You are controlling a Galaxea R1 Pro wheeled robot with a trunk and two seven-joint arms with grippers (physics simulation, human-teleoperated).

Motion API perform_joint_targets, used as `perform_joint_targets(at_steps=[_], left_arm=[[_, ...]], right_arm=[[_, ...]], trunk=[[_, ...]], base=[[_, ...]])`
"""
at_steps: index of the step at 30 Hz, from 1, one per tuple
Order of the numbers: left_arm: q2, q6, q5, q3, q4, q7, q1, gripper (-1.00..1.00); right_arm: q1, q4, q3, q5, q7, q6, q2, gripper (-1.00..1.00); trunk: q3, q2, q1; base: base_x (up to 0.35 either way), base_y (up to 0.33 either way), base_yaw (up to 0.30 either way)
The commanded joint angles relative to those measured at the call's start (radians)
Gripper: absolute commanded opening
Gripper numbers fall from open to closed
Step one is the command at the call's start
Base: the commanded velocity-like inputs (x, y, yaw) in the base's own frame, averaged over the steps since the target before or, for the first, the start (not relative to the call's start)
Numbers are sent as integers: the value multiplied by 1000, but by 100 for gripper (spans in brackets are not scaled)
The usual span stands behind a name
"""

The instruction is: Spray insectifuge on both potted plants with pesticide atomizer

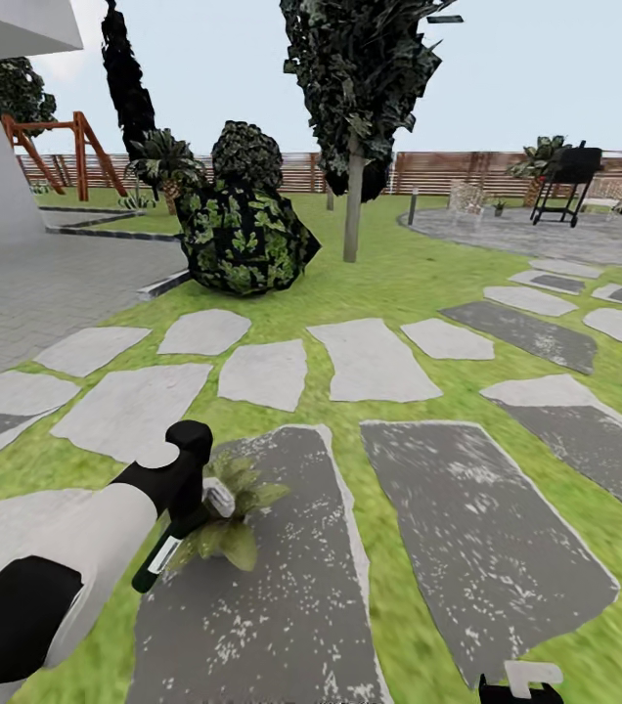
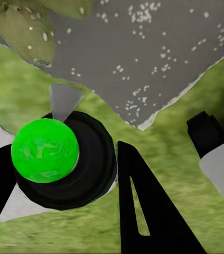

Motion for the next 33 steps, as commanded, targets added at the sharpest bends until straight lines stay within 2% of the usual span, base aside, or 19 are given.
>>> perform_joint_targets(at_steps=[1, 5, 12, 16, 17, 19, 22, 24, 26, 27, 28, 30, 31, 33], left_arm=[[1, 11, -6, -6, -1, -10, -1, -100], [6, 12, -7, -6, -1, -10, 1, -100], [60, 19, -6, -2, -1, -10, 9, -100], [63, 23, 6, 8, -1, -10, 57, -100], [60, 24, 7, 23, -1, -10, 78, -100], [56, 24, 9, 57, -4, -10, 102, -100], [50, 24, 14, 155, -11, -10, 141, -100], [47, 24, 15, 201, -11, 15, 150, -100], [34, 24, 34, 263, -4, 88, 158, -100], [26, 24, 54, 308, -4, 139, 169, -100], [15, 24, 86, 370, -3, 224, 182, -100], [-6, 24, 125, 438, -2, 341, 189, -100], [-16, 24, 144, 467, -2, 396, 191, -100], [-24, 24, 166, 490, 0, 448, 192, -100]], right_arm=[[-1, 1, -8, 10, -3, -3, 0, 100], [0, 1, -8, 11, -3, -3, 0, 100], [0, 1, -8, 11, -3, -3, 0, 100], [0, 1, -8, 10, -2, -3, 0, 100], [-1, 1, -8, 11, -1, -3, -1, 100], [0, 2, -8, 11, -1, -3, -2, 100], [0, 3, -8, 11, -1, -3, -3, 100], [0, 3, -8, 11, -1, -3, -3, 100], [0, 3, -8, 11, -1, -3, -3, 100], [0, 3, -8, 11, -1, -3, -2, 100], [0, 2, -8, 11, -1, -3, -2, 100], [-1, 1, -8, 11, -1, -3, -2, 100], [-1, 0, -8, 11, -1, -3, -2, 100], [0, -1, -8, 10, -2, -3, -2, 100]], trunk=[[-1, 0, 0], [-1, 0, 0], [-1, 0, 0], [-1, 0, 0], [-1, 0, 0], [-1, 0, 0], [-1, 0, 0], [-1, 0, 0], [-1, 0, 0], [-1, 0, 0], [-1, 0, 0], [-1, 0, 0], [-1, 0, 0], [-2, 0, 0]], base=[[-100, -301, 277], [-103, -301, 277], [-58, -301, 278], [-3, -241, 132], [0, -124, 22], [0, -52, 9], [0, -11, 2], [0, -3, 0], [0, -1, 0], [0, 0, 0], [0, 0, 0], [0, 0, 0], [0, 0, 30], [0, 0, 116]])
